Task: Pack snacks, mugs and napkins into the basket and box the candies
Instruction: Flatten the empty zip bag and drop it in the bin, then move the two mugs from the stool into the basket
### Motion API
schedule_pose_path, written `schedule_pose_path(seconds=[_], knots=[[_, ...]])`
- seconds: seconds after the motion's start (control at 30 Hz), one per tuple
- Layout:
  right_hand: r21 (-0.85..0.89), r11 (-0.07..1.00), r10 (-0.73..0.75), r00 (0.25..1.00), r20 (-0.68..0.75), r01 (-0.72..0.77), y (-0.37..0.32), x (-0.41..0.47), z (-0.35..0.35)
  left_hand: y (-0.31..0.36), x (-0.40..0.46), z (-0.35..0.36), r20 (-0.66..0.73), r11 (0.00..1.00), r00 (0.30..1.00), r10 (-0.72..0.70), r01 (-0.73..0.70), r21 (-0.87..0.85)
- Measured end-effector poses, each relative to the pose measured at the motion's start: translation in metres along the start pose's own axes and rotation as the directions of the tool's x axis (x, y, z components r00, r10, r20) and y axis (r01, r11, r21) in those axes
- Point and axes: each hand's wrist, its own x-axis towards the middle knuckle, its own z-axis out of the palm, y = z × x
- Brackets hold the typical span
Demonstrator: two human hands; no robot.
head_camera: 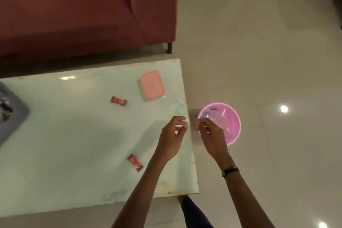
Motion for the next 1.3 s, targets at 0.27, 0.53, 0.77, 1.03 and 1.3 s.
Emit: schedule_pose_path(seconds=[0.27,0.53,0.77,1.03,1.3], knots=[[0.131,0.963,-0.256,0.948,0.190,0.234,-0.195,-0.062,0.083,-0.007,-0.102,-0.179,-0.287,0.971,0.957,-0.043,-0.028,-0.239],[0.205,0.947,-0.305,0.888,0.344,0.246,-0.300,-0.153,0.231,-0.097,-0.210,-0.361,-0.445,0.938,0.891,-0.096,-0.069,-0.340],[0.175,0.955,-0.295,0.805,0.515,0.238,-0.363,-0.206,0.342,-0.185,-0.280,-0.480,-0.563,0.907,0.796,-0.220,-0.047,-0.419],[0.151,0.947,-0.314,0.718,0.621,0.284,-0.453,-0.224,0.422,-0.216,-0.319,-0.557,-0.598,0.870,0.733,-0.324,-0.018,-0.493],[0.089,0.919,-0.301,0.540,0.786,0.384,-0.540,-0.257,0.519,-0.241,-0.353,-0.637,-0.656,0.814,0.608,-0.448,-0.025,-0.580]])
